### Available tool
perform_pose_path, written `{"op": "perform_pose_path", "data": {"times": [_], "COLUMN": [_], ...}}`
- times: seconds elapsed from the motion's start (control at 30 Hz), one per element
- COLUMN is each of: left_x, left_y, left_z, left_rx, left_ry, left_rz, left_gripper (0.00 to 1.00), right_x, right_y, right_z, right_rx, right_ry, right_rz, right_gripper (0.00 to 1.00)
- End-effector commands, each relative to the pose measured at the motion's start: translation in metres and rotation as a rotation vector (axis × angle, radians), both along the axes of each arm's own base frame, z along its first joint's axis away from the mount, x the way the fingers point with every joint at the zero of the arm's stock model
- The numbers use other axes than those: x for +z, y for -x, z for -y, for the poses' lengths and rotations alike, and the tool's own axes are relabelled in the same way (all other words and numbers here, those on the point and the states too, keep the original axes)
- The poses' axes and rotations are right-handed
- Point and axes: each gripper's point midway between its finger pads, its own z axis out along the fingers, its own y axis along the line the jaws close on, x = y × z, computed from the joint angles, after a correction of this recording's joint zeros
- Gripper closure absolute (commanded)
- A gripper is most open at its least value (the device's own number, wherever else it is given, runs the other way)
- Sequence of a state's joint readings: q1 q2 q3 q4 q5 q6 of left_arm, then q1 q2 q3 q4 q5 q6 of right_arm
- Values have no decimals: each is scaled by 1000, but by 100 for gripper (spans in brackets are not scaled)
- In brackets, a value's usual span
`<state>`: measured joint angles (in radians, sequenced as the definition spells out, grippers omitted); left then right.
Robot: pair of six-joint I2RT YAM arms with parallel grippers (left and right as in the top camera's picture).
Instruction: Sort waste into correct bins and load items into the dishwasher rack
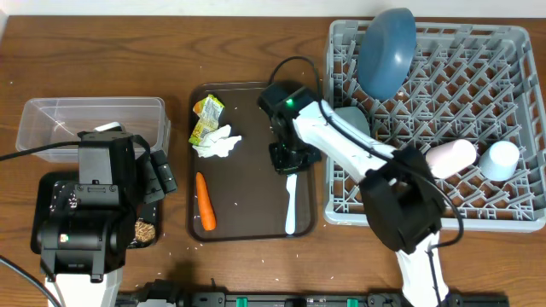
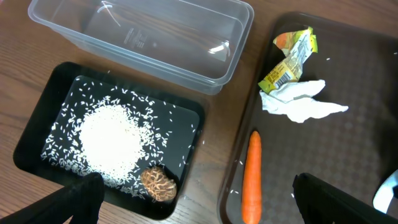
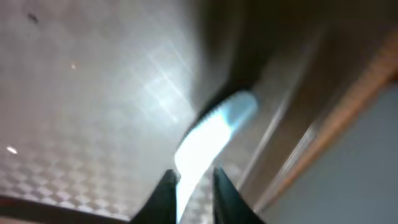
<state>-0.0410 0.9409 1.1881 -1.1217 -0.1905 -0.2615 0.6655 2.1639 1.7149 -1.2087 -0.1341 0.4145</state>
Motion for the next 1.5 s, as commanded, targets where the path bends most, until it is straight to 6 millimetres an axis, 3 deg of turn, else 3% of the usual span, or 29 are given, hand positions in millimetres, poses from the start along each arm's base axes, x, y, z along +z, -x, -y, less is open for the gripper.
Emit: {"op": "perform_pose_path", "data": {"times": [0.0, 0.2, 0.6, 0.87, 1.17, 1.37, 1.47], "left_x": [5, 5, 5, 5, 5, 5, 5], "left_y": [0, 0, 0, 0, 0, 0, 0], "left_z": [-3, -3, -3, -3, -3, -3, -3], "left_rx": [15, 15, 15, 15, 15, 15, 15], "left_ry": [-10, -10, -10, -10, -10, -10, -10], "left_rz": [12, 12, 12, 12, 12, 12, 12], "left_gripper": [2, 2, 2, 2, 2, 2, 2], "right_x": [5, -2, -36, -34, -32, -33, -35], "right_y": [-4, -1, 12, -3, -21, -21, -20], "right_z": [5, 6, 6, -27, -39, -39, -38], "right_rx": [-31, -46, -110, -72, -57, -56, -57], "right_ry": [14, 14, -33, -201, -257, -257, -251], "right_rz": [22, 13, -34, 8, 84, 85, 82], "right_gripper": [83, 75, 70, 79, 82, 80, 92]}}
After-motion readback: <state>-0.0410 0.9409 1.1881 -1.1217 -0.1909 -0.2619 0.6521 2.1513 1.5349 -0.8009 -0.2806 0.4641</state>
